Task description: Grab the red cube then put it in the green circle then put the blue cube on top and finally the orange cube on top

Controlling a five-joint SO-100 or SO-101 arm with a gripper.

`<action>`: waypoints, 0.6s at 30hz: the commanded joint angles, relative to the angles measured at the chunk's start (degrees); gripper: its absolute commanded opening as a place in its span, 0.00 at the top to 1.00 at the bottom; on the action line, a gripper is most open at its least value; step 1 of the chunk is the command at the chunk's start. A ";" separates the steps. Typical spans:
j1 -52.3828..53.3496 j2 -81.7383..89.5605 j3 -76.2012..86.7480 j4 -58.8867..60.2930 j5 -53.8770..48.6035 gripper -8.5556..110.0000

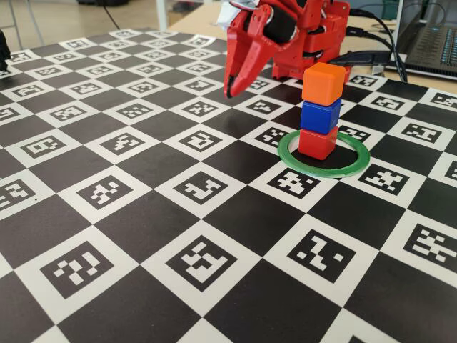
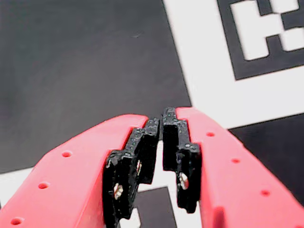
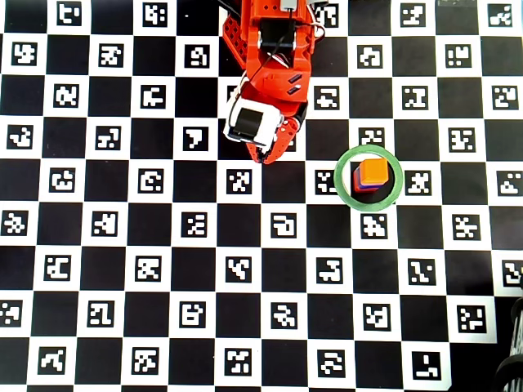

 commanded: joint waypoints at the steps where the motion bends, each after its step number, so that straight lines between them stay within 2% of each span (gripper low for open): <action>1: -0.79 2.90 2.29 2.64 0.26 0.98; 13: 0.00 13.36 2.29 20.30 1.32 0.98; 18: 0.00 13.45 2.29 22.76 -4.48 0.98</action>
